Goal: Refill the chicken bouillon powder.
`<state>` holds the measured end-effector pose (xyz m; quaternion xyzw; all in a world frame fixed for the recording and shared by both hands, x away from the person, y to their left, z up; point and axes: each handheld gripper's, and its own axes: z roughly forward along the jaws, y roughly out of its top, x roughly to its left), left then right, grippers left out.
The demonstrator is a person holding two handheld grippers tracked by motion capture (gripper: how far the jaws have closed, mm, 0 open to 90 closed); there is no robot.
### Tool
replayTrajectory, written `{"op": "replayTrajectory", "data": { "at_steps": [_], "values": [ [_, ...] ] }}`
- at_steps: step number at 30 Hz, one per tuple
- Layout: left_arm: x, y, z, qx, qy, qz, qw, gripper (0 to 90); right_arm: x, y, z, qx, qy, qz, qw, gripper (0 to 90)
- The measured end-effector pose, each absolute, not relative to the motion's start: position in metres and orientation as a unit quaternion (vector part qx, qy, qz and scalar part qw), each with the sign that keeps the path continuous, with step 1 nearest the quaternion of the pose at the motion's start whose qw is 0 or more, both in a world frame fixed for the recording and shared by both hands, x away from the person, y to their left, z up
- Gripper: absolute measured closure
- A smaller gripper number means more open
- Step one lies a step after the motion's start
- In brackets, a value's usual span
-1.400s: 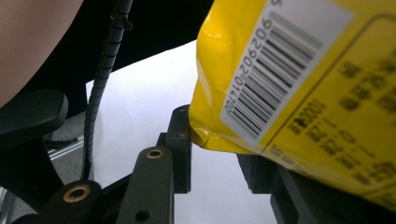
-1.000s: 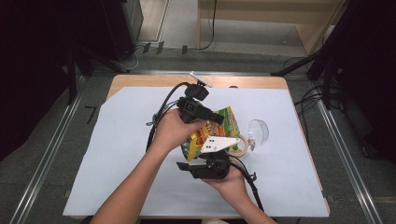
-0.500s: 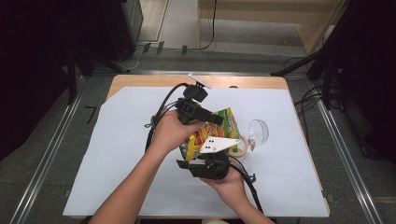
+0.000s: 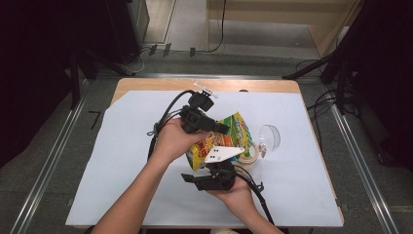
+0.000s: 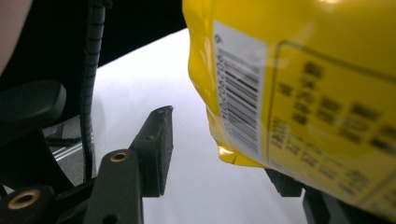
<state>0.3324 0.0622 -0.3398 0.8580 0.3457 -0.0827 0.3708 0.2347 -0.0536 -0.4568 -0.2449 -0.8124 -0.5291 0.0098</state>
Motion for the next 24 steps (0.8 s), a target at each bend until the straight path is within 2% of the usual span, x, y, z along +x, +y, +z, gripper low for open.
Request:
{"op": "replayTrajectory", "data": {
  "at_steps": [24],
  "values": [
    [0.323,0.084,-0.359,0.853,0.312,-0.111,0.404,85.9,0.236,-0.061,-0.483,-0.248,-0.826,-0.507,-0.009,48.0]
  ]
}}
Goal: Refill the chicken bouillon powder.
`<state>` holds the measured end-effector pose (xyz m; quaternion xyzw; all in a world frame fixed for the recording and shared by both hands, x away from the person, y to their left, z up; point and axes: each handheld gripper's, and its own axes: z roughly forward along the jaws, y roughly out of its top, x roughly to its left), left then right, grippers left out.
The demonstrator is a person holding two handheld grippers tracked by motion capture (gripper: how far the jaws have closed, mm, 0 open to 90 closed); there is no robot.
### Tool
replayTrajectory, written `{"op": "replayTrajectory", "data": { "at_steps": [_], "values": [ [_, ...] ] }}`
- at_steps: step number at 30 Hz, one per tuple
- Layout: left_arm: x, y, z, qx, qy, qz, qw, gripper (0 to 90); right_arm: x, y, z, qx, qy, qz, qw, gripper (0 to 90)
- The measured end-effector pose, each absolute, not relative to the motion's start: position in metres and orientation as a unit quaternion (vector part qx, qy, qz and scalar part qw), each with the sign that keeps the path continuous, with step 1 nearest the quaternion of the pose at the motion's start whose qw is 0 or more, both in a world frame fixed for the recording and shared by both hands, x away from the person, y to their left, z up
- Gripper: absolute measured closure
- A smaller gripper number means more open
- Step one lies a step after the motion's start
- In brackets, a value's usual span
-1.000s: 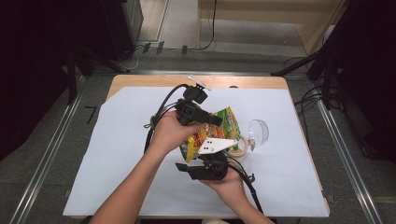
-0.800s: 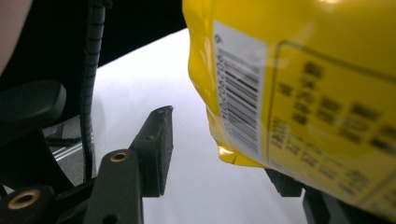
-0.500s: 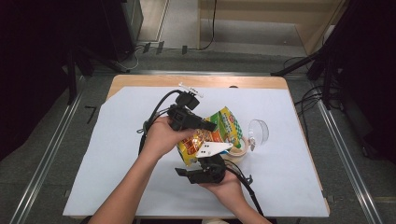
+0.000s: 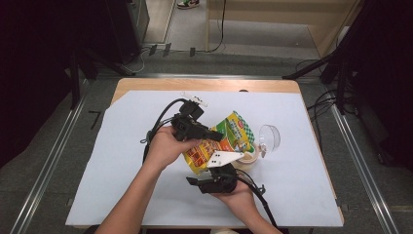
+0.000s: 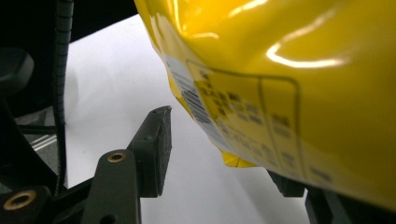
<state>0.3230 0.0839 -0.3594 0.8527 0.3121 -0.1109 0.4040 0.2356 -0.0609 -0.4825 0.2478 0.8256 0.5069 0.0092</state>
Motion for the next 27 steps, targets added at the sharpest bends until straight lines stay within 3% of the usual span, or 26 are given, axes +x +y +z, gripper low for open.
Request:
{"op": "replayTrajectory", "data": {
  "at_steps": [27],
  "values": [
    [0.317,0.116,-0.374,0.853,0.330,-0.116,0.387,85.6,0.234,-0.071,-0.490,0.263,0.828,0.494,0.032,45.8]
  ]
}}
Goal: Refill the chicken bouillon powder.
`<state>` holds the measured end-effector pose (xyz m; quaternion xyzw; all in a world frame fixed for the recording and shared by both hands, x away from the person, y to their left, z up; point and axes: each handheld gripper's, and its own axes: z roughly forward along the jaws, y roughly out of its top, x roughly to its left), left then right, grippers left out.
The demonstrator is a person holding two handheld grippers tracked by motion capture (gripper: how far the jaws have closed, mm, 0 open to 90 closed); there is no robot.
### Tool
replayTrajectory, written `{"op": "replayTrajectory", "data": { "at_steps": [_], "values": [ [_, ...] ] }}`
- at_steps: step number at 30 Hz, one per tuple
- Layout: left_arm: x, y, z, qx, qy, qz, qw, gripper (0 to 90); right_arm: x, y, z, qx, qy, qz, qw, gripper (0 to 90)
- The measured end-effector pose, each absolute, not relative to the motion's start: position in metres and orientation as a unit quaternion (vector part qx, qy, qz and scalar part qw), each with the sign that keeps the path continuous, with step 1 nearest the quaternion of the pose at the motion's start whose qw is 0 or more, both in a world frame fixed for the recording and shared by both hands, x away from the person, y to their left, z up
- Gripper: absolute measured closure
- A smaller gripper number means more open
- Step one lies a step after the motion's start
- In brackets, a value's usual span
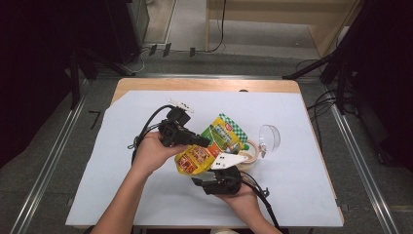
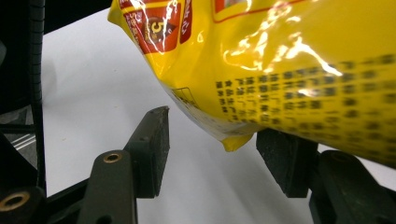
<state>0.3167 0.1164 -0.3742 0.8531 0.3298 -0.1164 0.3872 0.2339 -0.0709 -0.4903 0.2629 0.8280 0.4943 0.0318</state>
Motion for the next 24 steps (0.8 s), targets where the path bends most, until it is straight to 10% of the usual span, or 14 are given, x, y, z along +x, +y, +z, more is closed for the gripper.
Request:
{"op": "replayTrajectory", "data": {
  "at_steps": [24],
  "values": [
    [0.316,0.107,-0.384,0.851,0.337,-0.105,0.388,78.4,0.239,-0.069,-0.499,0.254,0.852,0.456,0.045,47.5]
  ]
}}
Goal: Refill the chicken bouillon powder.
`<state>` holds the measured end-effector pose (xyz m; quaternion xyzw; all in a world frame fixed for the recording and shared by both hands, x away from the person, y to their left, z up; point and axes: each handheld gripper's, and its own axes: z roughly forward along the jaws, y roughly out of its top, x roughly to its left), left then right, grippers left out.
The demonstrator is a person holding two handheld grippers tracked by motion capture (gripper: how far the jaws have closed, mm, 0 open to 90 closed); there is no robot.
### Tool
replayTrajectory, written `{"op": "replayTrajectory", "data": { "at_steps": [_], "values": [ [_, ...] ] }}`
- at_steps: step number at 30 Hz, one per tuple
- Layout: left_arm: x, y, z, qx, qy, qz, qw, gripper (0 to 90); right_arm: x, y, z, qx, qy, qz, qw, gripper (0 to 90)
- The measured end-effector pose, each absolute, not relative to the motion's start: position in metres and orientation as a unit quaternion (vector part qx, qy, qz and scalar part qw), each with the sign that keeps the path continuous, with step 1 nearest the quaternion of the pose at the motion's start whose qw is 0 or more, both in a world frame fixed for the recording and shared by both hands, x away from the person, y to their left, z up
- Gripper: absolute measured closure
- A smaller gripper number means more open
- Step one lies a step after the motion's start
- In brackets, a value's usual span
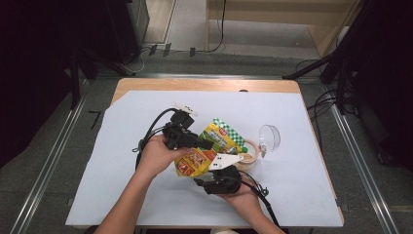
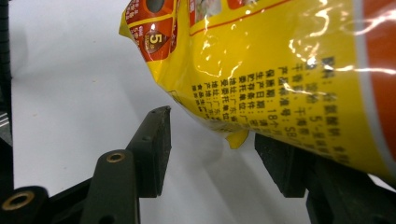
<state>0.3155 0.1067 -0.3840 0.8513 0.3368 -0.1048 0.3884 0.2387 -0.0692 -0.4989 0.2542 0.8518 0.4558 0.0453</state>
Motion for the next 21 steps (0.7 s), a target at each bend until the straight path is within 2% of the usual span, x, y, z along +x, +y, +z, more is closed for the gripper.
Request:
{"op": "replayTrajectory", "data": {
  "at_steps": [21],
  "values": [
    [0.319,0.128,-0.379,0.836,0.341,-0.120,0.413,90.0,0.237,-0.072,-0.494,0.250,0.838,0.483,0.047,44.8]
  ]
}}
